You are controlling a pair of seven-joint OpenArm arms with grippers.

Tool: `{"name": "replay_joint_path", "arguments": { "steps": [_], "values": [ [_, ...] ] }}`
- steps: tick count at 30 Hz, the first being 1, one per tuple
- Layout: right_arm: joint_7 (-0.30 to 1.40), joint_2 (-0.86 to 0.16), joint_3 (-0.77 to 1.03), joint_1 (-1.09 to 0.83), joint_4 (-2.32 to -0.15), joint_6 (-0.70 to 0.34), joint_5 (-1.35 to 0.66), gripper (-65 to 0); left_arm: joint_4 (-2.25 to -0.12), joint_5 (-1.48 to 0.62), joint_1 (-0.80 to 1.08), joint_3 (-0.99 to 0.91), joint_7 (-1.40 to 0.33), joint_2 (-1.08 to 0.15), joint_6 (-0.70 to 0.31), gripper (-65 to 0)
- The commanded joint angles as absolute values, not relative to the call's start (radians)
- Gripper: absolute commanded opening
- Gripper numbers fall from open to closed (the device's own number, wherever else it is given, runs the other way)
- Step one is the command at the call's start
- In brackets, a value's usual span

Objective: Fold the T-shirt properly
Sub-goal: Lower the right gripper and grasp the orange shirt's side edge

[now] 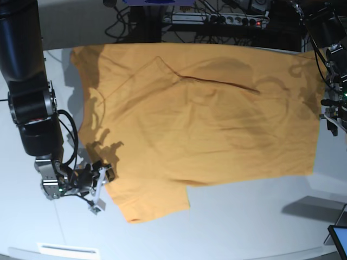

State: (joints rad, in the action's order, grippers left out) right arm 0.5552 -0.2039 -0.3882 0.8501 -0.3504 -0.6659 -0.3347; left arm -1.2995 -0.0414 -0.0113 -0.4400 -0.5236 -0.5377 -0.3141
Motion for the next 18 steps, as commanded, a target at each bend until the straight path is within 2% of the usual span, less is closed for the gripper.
{"name": "replay_joint_path", "arguments": {
  "steps": [1, 6, 13, 18],
  "values": [
    [0.558, -0.213, -0.383, 0.886, -0.363, -0.679, -0.340, -39.2, -1.316, -0.042, -0.024, -0.450, -0.499, -0.565, -0.305, -26.4],
    [0.559, -0.213, -0.383, 0.886, -0.363, -0.680, -0.340, -40.2, -1.316, -0.042, -0.024, -0.447, -0.499, -0.565, -0.305, -26.4],
    [0.559, -0.213, -0.383, 0.886, -0.363, -0.680, -0.340, -56.0, -1.316, -0.042, -0.024, -0.444, -0.499, -0.565, -0.305, -26.4],
    [0.559, -0.213, -0.383, 0.888, -0.363, -0.680, -0.340, -57.5, -1.314, -0.042, -0.027, -0.444, -0.499, -0.567, -0.305, -26.4]
  ]
}}
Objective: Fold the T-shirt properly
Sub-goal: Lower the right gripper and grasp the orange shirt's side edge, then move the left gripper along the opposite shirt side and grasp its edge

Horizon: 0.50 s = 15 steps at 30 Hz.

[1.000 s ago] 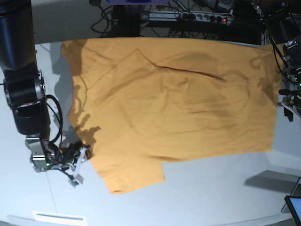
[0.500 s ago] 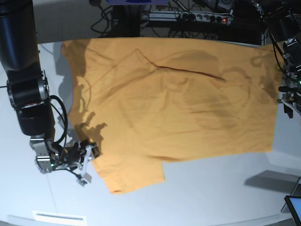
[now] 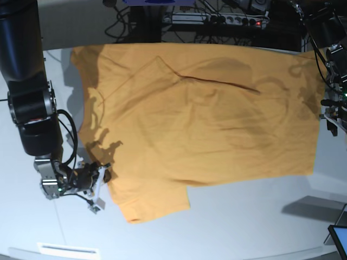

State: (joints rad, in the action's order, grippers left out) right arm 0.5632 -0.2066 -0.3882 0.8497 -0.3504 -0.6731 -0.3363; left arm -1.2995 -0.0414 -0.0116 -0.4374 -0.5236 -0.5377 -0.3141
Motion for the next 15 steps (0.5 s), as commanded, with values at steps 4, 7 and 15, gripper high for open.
{"name": "replay_joint_path", "arguments": {
  "steps": [4, 7, 15],
  "values": [
    [0.559, -0.213, -0.383, 0.888, -0.363, -0.680, -0.340, -64.3, -1.287, -0.042, -0.038, -0.449, -0.499, -0.568, -0.305, -26.4],
    [0.559, -0.213, -0.386, 0.888, -0.364, -0.680, -0.338, -64.6, -1.221, -0.042, -0.073, -0.443, -0.499, -0.591, -0.305, -26.4],
    [0.559, -0.213, -0.387, 0.888, -0.364, -0.680, -0.337, -64.6, -1.099, -0.042, -0.134, -0.443, -0.456, -0.627, -0.306, -26.4]
  ]
}}
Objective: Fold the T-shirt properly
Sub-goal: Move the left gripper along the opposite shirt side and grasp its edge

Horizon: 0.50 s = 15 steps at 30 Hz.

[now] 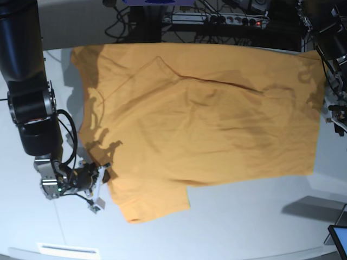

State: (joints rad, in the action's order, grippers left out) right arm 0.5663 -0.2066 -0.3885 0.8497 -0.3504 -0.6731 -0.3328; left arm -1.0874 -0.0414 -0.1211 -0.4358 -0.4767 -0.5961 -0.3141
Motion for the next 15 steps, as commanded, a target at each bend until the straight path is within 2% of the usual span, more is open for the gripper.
{"name": "replay_joint_path", "arguments": {
  "steps": [1, 7, 11, 15],
  "values": [
    [0.559, -0.213, -0.387, 0.888, -0.364, -0.680, -0.335, -64.6, -1.096, -0.042, -0.136, -0.443, -0.440, -0.630, -0.306, -26.4],
    [0.559, -0.213, -0.387, 0.886, -0.364, -0.680, -0.334, -64.6, -1.046, -0.050, -0.183, -0.443, -0.421, -0.647, -0.312, -26.2],
    [0.559, -0.213, -0.387, 0.885, -0.364, -0.680, -0.334, -64.6, -0.934, -0.044, -0.297, -0.443, -0.420, -0.648, -0.400, -26.2],
    [0.559, -0.214, -0.389, 0.883, -0.364, -0.680, -0.334, -64.6, -0.874, -0.044, -0.369, -0.407, -0.410, -0.648, -0.407, -26.2]
  ]
}}
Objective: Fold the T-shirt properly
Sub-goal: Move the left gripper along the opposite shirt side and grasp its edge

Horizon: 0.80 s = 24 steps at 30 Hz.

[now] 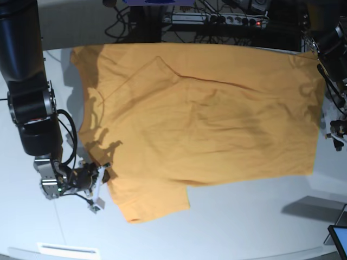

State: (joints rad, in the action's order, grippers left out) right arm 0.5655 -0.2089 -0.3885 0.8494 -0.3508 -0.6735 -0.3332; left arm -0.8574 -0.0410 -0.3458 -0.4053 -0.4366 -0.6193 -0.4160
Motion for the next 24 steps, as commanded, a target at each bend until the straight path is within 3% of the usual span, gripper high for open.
{"name": "replay_joint_path", "arguments": {
  "steps": [1, 4, 11, 17, 24],
  "values": [
    [0.559, -0.214, -0.389, 0.883, -0.364, -0.680, -0.334, -64.6, -0.863, -0.044, -0.384, -0.366, -0.384, -0.648, -0.407, -26.2],
    [0.559, -0.214, -0.389, 0.883, -0.364, -0.680, -0.334, -64.6, -0.811, -0.054, -0.417, -0.251, -0.315, -0.648, -0.407, -26.2],
    [0.559, -0.220, -0.389, 0.881, -0.364, -0.680, -0.334, -64.6, -0.671, -0.173, -0.522, -0.228, -0.312, -0.680, -0.417, -26.2],
    [0.559, -0.220, -0.389, 0.881, -0.364, -0.680, -0.334, -64.6, -0.665, -0.331, -0.516, -0.226, -0.317, -0.737, -0.513, -11.6],
    [0.559, -0.217, -0.389, 0.881, -0.364, -0.680, -0.334, -64.7, -0.661, -0.340, -0.516, -0.234, -0.318, -0.745, -0.604, -10.6]
  ]
}}
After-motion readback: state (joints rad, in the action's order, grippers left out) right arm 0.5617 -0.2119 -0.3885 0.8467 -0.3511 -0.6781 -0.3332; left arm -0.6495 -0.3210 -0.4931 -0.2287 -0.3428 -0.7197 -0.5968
